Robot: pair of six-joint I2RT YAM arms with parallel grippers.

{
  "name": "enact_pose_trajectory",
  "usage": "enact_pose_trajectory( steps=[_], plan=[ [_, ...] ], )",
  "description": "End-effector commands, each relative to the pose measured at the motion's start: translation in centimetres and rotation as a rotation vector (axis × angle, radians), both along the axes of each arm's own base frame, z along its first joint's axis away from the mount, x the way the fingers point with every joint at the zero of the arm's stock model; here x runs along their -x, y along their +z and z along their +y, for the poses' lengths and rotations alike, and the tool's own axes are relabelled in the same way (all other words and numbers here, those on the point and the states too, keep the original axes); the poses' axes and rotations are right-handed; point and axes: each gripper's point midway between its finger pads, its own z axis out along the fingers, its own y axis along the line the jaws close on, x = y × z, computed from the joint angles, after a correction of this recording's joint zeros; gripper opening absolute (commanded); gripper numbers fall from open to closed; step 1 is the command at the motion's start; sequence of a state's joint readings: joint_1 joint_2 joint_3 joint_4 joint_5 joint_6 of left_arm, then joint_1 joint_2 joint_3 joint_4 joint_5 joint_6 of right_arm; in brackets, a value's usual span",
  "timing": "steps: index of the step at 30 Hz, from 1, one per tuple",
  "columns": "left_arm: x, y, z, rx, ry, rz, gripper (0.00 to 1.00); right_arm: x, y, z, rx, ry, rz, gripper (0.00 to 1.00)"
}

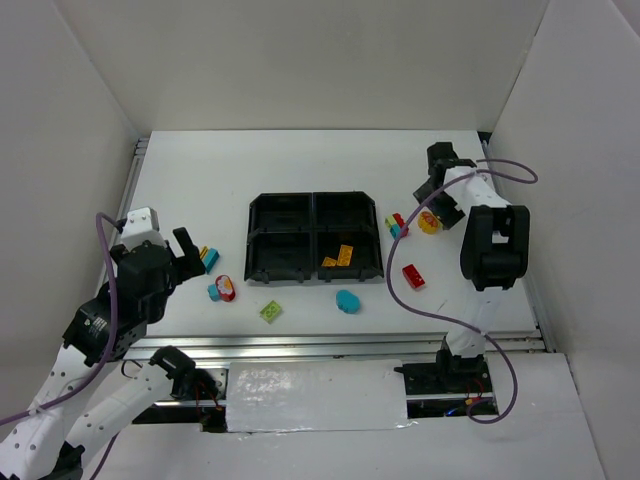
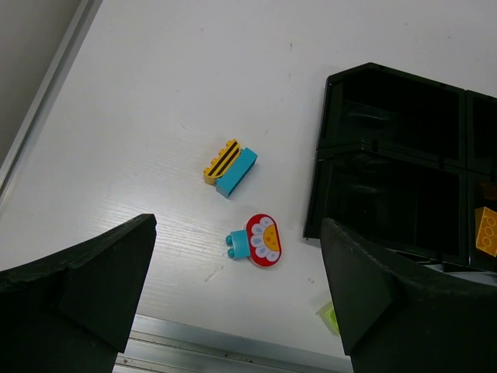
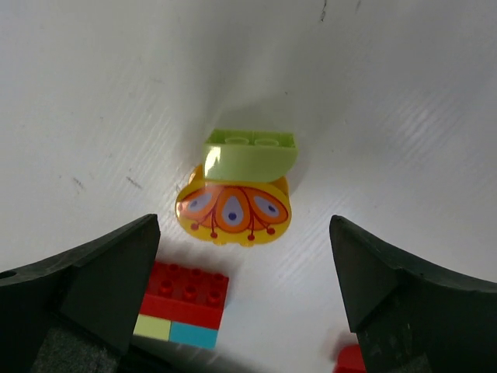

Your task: Sort the legos into containers by color

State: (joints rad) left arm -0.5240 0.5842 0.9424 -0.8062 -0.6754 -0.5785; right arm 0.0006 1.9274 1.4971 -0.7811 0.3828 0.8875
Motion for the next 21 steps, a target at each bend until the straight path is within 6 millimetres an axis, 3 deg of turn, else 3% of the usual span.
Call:
enact_pose_trajectory(
  steps=[1,7,11,13,16,21],
  plan=[
    [-0.4,0.9,-0.1,0.012,-0.006,-0.041,1.0,-0.9,-0.7,-1.3,-0.003,-0.073,0.009,0.97],
    [-0.4,0.9,-0.2,0.013,-0.01,-0.04,0.99,-1.7,-2.5,-2.1,-0.029,-0.077,0.028,0.95],
    [-0.4,0.9,-0.2,0.014,-0.01,-0.041,0.99,-1.6,-3.5,-1.8,-0.062,-0.046,0.041,0.85],
    [-0.4,0.9,-0.2,0.012,-0.009,-0.039,1.0,-1.8,-3.5,-1.8,-0.074,-0.041,0.027,0.76],
    [-0.3,0.9,-0.2,0.013,-0.008,-0.041,0.99,-1.8,-3.5,-2.0,-0.086,-0.036,0.017,0.53],
    [-0.3,0.9,-0.1,0.011,-0.007,-0.039,0.99,-2.1,-3.6,-1.7,-0.113,-0.002,0.003,0.29]
  ],
)
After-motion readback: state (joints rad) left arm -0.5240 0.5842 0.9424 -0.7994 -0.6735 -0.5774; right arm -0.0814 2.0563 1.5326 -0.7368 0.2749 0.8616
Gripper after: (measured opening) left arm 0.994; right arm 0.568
